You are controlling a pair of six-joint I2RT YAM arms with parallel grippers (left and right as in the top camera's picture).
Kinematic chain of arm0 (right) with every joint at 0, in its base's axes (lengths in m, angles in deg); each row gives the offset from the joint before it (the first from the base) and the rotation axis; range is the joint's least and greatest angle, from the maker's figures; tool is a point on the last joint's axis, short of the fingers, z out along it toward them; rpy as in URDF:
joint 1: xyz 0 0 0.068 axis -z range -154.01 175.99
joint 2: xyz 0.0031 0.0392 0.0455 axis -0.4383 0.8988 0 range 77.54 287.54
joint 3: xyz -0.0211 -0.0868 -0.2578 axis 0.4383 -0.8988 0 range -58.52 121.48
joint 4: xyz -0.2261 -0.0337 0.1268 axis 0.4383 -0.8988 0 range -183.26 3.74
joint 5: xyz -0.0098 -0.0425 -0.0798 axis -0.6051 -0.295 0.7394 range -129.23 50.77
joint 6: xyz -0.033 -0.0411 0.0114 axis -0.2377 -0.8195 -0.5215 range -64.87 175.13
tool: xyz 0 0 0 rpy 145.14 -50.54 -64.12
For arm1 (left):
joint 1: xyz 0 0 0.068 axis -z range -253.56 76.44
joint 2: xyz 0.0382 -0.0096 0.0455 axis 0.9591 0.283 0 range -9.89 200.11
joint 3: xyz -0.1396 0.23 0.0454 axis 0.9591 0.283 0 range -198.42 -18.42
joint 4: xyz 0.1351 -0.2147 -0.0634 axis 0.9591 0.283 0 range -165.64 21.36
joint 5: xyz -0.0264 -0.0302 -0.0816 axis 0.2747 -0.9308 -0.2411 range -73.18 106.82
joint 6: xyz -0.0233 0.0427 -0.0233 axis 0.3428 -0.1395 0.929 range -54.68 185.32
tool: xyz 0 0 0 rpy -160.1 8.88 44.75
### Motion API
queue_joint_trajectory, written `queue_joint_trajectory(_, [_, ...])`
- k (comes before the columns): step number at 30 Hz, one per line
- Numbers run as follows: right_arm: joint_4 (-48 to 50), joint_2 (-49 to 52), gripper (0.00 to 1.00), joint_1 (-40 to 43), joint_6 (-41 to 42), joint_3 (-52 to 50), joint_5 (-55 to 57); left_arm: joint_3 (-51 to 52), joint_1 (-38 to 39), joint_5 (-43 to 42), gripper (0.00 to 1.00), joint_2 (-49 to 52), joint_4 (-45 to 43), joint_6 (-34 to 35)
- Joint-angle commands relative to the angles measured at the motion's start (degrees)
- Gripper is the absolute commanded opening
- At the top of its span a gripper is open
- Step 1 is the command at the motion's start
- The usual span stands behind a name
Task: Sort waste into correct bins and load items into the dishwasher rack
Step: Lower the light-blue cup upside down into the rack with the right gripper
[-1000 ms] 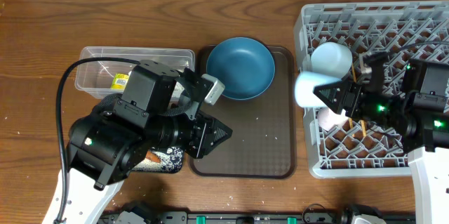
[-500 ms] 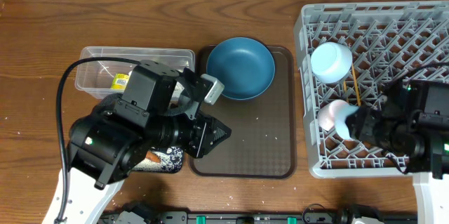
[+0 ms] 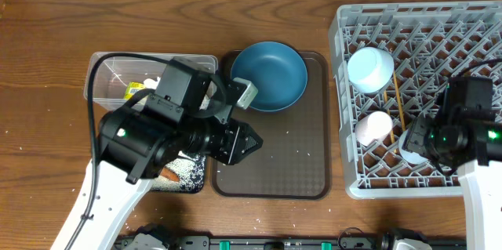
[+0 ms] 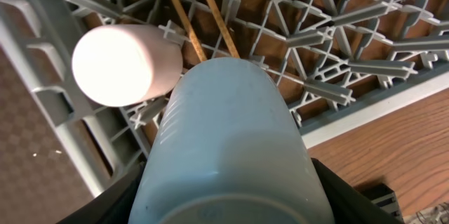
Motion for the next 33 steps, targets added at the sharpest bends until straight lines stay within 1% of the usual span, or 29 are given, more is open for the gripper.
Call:
queue_joint_trajectory(1, [0.8, 2.6, 0.36, 0.2, 1.1, 1.3, 1.5, 0.3, 0.1, 0.5, 0.27, 1.2, 0.2, -0.3])
queue_joint_trajectory(6, [0.9, 5.7, 0.37, 0.2, 1.1, 1.0, 1.5, 0.3, 0.1, 0.5, 0.27, 2.3, 0.2, -0.3])
queue_joint_trajectory(7, [0.9, 6.1, 0.36, 0.2, 1.1, 0.9, 1.5, 0.3, 0.1, 0.6, 0.28, 2.4, 0.1, -0.3])
queue_joint_trajectory(8, [0.9, 6.5, 0.36, 0.2, 1.1, 0.7, 1.5, 0.3, 0.1, 0.8, 0.31, 2.5, 0.0, -0.4])
queue_joint_trajectory(9, [0.9, 6.8, 0.36, 0.2, 1.1, 0.7, 1.5, 0.3, 0.1, 1.1, 0.31, 2.6, -0.1, -0.4])
queue_joint_trajectory(15, [0.9, 7.2, 0.36, 0.2, 1.1, 0.7, 1.5, 0.3, 0.1, 6.8, 0.31, 2.6, -2.3, 0.0])
queue_joint_trajectory(18, [0.9, 7.2, 0.36, 0.2, 1.1, 0.7, 1.5, 0.3, 0.1, 10.9, 0.31, 2.6, -3.3, 0.1])
queue_joint_trajectory(19, [0.9, 7.2, 0.36, 0.2, 1.1, 0.7, 1.5, 0.3, 0.1, 12.7, 0.39, 2.6, -3.3, 0.1])
queue_joint_trajectory(22, [0.8, 7.2, 0.36, 0.2, 1.1, 0.7, 1.5, 0.3, 0.1, 18.8, 0.80, 2.6, -3.3, 0.1])
queue_joint_trajectory(25, [0.4, 7.2, 0.36, 0.3, 1.1, 0.7, 1.5, 0.3, 0.1, 21.7, 0.84, 2.6, -3.3, 0.1])
queue_joint_trajectory(33, [2.2, 7.2, 0.30, 0.3, 1.1, 0.7, 3.8, 0.3, 0.1, 21.7, 0.91, 2.7, -3.1, 0.1])
